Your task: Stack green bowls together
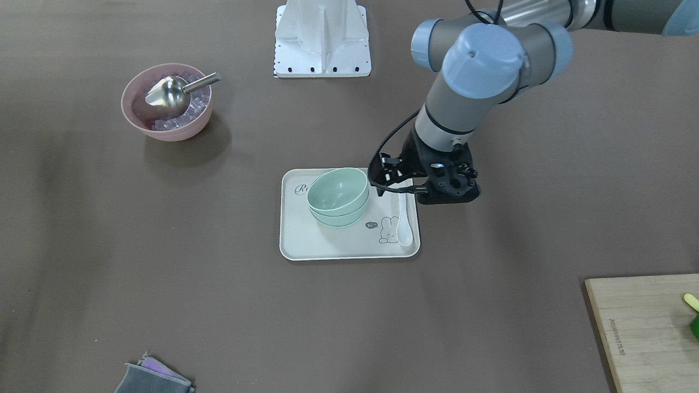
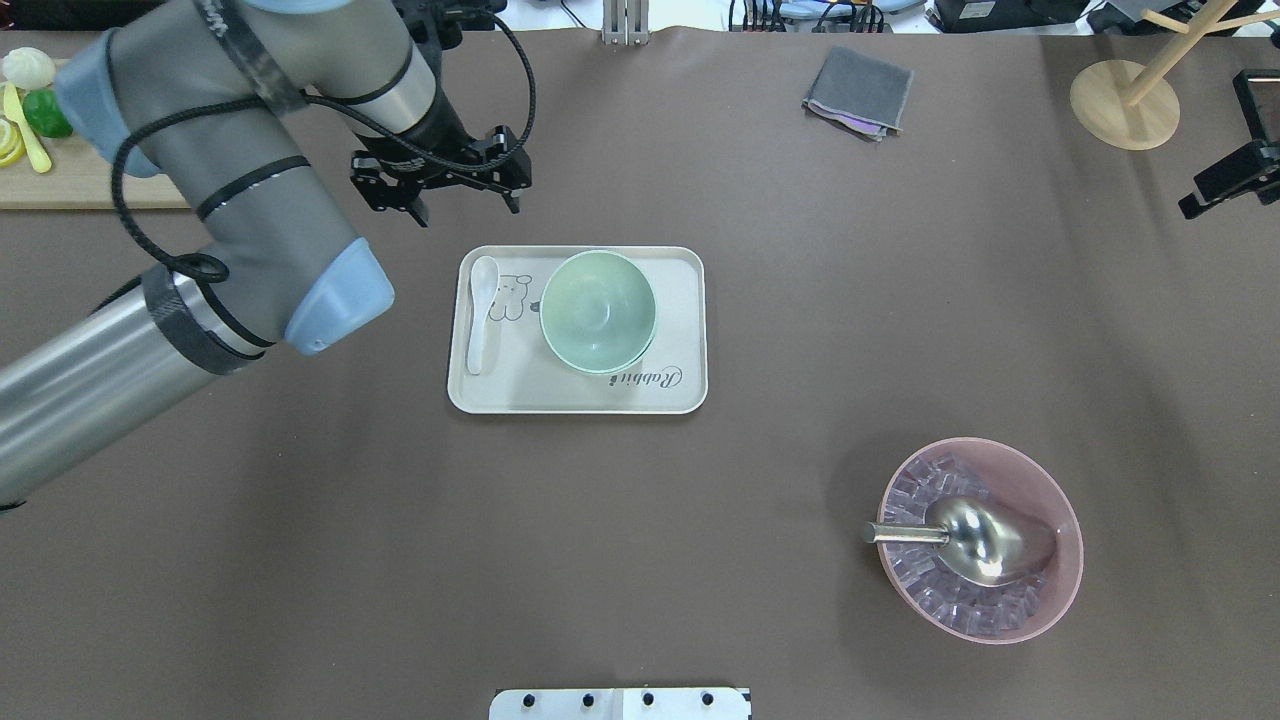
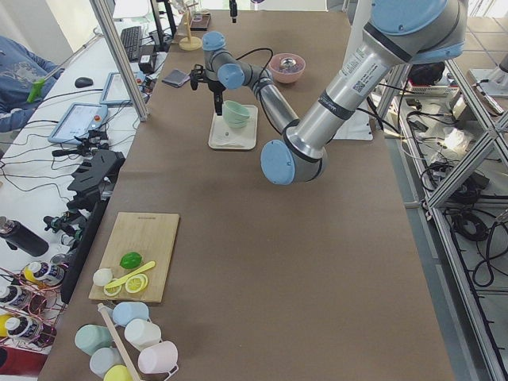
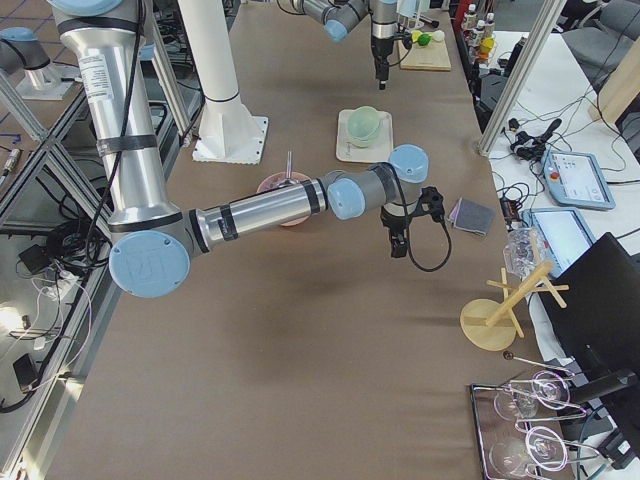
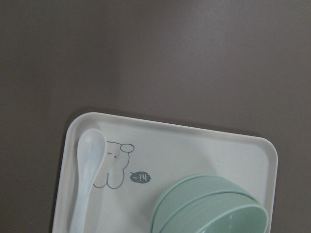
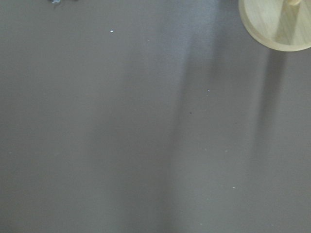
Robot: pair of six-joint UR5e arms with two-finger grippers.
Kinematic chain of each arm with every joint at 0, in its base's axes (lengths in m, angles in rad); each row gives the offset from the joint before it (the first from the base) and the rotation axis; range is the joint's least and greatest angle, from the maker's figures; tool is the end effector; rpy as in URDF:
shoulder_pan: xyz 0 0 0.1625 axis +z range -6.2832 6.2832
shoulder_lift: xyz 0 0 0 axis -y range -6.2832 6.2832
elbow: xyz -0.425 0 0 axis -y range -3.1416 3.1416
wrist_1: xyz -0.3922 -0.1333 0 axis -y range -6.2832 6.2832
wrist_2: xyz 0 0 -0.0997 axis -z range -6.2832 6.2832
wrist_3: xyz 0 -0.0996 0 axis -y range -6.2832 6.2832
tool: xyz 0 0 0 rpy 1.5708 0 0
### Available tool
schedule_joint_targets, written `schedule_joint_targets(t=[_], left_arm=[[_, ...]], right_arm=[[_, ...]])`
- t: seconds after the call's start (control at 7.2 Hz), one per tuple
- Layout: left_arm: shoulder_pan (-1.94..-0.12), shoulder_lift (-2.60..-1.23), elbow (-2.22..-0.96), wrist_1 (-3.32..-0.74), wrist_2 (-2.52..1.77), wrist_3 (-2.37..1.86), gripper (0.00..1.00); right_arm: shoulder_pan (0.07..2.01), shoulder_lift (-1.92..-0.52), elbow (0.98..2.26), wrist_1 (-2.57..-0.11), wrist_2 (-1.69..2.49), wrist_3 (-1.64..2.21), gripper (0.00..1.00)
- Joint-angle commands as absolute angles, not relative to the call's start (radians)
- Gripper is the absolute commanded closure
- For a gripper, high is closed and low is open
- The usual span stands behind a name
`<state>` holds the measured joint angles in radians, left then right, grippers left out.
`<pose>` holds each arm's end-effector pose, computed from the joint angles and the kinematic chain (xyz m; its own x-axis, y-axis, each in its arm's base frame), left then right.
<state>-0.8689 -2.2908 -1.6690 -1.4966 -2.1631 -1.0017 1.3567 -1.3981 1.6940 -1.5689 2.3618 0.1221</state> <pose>0.3782 -0.5676 0.1890 0.6100 -0.0290 -0.7918 0.0721 0.9972 0.0189 -0.0588 -0.5644 0.5045 0.6627 -0.2369 0.7104 0.1233 0.9702 0.2084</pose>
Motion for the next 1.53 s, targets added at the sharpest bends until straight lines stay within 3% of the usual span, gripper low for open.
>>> schedule_joint_targets(t=[0.0,0.28,0.69,1.11,1.39], left_arm=[[-1.022,-2.095,-1.854,-1.321,-2.172,-0.547,0.02],[-1.211,-1.892,-1.904,-1.313,-2.178,-0.167,0.02],[-1.42,-1.653,-1.897,-1.322,-2.21,0.152,0.02],[-1.509,-1.595,-1.843,-1.333,-2.227,0.158,0.02],[-1.626,-1.606,-1.764,-1.331,-2.458,0.16,0.02]], right_arm=[[1.474,-1.402,1.61,-1.624,2.367,-0.114,0.0],[1.557,-1.419,1.519,-1.628,2.373,-0.275,0.0],[1.647,-1.483,1.535,-1.618,2.356,-0.319,0.0],[1.638,-1.496,1.591,-1.614,2.312,-0.302,0.0],[1.609,-1.474,1.583,-1.62,2.293,-0.295,0.0]])
